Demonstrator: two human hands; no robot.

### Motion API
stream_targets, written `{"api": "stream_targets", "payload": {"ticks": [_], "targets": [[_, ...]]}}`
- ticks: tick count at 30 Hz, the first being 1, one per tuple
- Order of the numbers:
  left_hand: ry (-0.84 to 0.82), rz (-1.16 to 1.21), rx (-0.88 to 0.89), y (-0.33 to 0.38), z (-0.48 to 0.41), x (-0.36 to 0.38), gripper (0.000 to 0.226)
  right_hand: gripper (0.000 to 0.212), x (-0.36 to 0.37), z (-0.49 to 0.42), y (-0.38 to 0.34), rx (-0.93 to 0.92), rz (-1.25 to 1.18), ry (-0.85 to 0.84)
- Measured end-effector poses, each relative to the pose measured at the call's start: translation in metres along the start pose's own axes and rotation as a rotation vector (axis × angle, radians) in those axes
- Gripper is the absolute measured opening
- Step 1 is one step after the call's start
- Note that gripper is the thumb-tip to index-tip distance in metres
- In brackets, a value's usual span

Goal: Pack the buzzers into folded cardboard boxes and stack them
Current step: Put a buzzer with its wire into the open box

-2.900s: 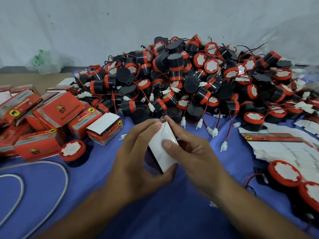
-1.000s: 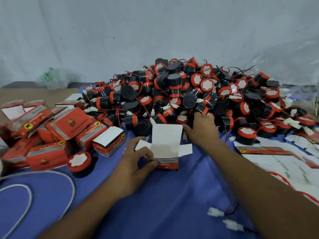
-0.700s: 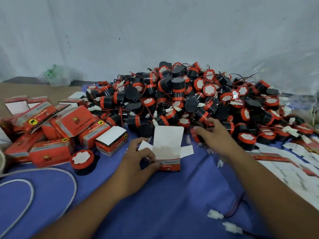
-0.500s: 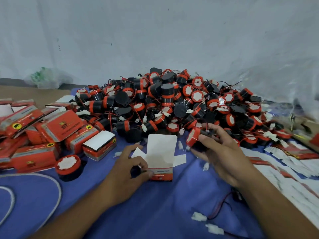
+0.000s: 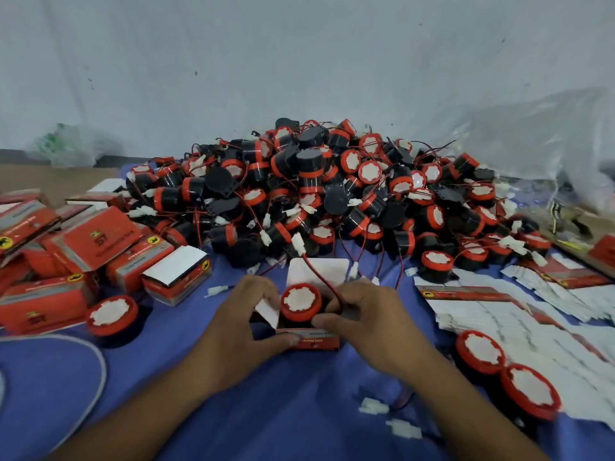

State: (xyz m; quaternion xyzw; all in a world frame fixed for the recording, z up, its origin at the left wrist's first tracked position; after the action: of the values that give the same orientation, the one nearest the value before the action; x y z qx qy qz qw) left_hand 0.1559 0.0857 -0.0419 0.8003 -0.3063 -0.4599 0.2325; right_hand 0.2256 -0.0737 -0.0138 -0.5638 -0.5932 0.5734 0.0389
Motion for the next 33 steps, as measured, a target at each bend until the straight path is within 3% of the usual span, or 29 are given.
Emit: {"api": "stream_targets", "payload": {"ticks": [4, 7, 10, 13, 16, 20, 23, 28, 33], "targets": [[-0.022, -0.033, 0.050, 0.005, 0.004, 0.002, 0.056, 0.045, 0.013, -0.001, -0.005, -0.114, 0.189, -0.189], [-0.085, -0.094, 0.087, 0.008, 0.007, 0.007, 0.056, 0.044, 0.022, 0.000, -0.011, -0.167, 0.263, -0.263], [-0.118, -0.158, 0.132, 0.013, 0.012, 0.008, 0.047, 0.042, 0.011, -0.003, -0.019, -0.163, 0.123, -0.162], [-0.107, -0.174, 0.143, 0.018, 0.012, 0.007, 0.038, 0.011, -0.006, -0.007, -0.016, -0.077, 0.056, -0.023], [-0.071, -0.147, 0.168, 0.025, 0.011, 0.004, 0.032, 0.040, -0.009, -0.007, -0.015, -0.034, -0.064, -0.043], [-0.065, -0.154, 0.202, 0.030, 0.014, 0.004, 0.027, 0.041, 0.007, -0.005, -0.024, -0.025, -0.162, -0.174], [-0.080, -0.145, 0.178, 0.028, 0.015, 0.008, 0.032, 0.044, 0.012, -0.006, -0.035, -0.096, -0.092, -0.135], [-0.119, -0.077, 0.191, 0.030, 0.011, 0.012, 0.037, 0.044, 0.026, 0.001, -0.054, -0.192, -0.015, -0.264], [-0.097, -0.058, 0.283, 0.041, 0.013, 0.012, 0.026, 0.044, 0.041, 0.003, -0.069, -0.293, 0.188, -0.238]]}}
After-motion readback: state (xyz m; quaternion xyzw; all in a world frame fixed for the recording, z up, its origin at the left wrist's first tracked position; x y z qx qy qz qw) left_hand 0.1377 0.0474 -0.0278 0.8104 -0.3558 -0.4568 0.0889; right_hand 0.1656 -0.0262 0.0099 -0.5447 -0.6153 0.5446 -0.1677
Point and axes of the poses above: each hand's wrist, its own z-axis away from the middle knuckle, its own x-axis out of the palm, y = z × x, the point moved 10 cm from there along -z, towards the middle knuckle, and after that the axes turned 5 degrees about -z, right-handed, at the moved point
